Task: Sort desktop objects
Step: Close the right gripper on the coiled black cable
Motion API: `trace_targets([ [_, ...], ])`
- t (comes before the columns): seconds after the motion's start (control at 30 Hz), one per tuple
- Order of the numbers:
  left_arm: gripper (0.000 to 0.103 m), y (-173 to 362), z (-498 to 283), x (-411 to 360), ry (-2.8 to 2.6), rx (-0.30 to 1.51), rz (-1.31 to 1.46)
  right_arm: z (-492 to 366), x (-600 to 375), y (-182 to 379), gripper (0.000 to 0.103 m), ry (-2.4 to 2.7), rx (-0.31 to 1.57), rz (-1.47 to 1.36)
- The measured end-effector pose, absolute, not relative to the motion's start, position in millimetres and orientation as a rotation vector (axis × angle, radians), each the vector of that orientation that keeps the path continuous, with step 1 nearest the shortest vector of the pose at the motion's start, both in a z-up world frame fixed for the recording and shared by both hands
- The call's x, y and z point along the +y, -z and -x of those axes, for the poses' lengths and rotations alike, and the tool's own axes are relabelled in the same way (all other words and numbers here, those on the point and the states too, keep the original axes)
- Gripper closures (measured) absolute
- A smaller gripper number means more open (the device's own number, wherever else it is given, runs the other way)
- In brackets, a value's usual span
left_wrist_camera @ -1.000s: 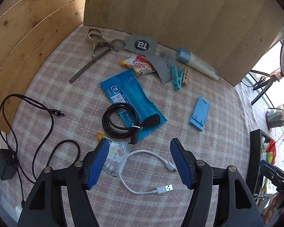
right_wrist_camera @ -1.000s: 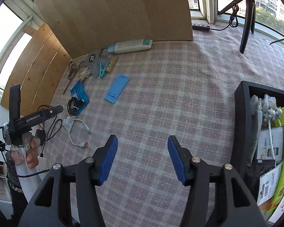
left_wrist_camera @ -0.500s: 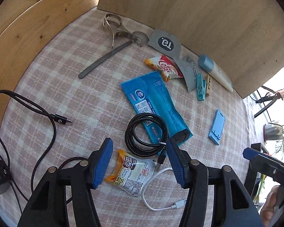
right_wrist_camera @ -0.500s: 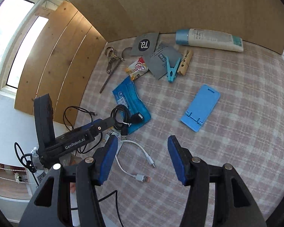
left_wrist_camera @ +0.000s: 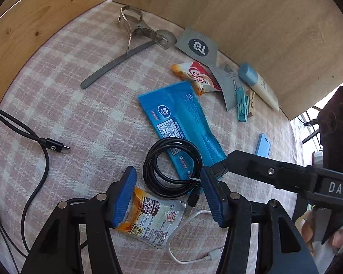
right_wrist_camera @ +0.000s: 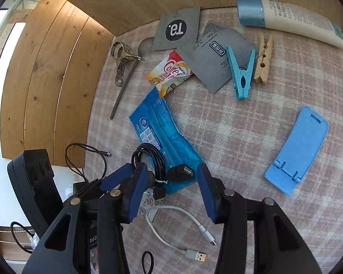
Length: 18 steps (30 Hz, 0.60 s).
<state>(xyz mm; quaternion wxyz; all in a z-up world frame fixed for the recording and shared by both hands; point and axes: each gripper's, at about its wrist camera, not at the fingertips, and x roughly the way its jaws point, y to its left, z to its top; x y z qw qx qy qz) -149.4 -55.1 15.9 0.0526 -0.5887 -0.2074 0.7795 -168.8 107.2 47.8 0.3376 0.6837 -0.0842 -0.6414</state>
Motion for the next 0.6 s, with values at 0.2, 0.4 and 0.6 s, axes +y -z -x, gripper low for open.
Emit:
trace_targets([
  [0.2, 0.052, -17, 150, -48, -2.381, -0.597, 1.771, 166, 105, -36, 0.066, 1.678, -0.231, -1.817],
  [0.4, 0.054, -19, 151, -48, -2.382, -0.614, 1.753, 165, 111, -31, 0.067, 1.667, -0.281, -1.835],
  [0.6, 0.054, -33, 149, -45, -2.385, -0.639, 1.708, 159, 123, -42, 0.067, 1.662, -0.320, -1.818],
])
